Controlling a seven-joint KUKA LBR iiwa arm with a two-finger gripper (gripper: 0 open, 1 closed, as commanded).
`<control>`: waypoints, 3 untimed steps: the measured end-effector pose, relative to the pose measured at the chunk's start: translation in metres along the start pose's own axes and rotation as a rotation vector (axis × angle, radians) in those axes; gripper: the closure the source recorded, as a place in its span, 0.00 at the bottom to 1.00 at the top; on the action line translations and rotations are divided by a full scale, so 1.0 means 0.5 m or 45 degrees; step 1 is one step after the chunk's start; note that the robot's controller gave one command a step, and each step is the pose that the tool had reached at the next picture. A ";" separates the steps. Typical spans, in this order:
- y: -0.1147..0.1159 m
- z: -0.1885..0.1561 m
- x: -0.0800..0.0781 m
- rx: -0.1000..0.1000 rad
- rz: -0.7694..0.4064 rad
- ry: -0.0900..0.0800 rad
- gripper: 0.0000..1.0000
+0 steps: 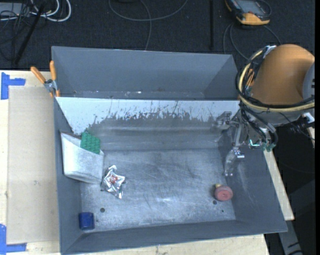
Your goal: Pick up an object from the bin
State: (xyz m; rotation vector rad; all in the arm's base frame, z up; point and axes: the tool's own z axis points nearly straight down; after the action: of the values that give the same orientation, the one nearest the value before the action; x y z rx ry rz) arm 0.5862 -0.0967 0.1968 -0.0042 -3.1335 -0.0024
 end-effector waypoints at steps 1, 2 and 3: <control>0.110 0.229 0.114 -0.002 -0.057 0.005 0.00; 0.108 0.047 -0.018 0.002 0.050 -0.028 0.00; 0.170 0.223 -0.055 0.000 -0.062 -0.003 0.00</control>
Offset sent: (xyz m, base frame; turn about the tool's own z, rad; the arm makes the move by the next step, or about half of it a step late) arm -0.0542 0.0528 -0.1083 -0.0413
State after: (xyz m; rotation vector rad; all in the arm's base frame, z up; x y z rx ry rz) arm 0.6132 -0.0119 0.0853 0.0726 -3.1352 -0.0028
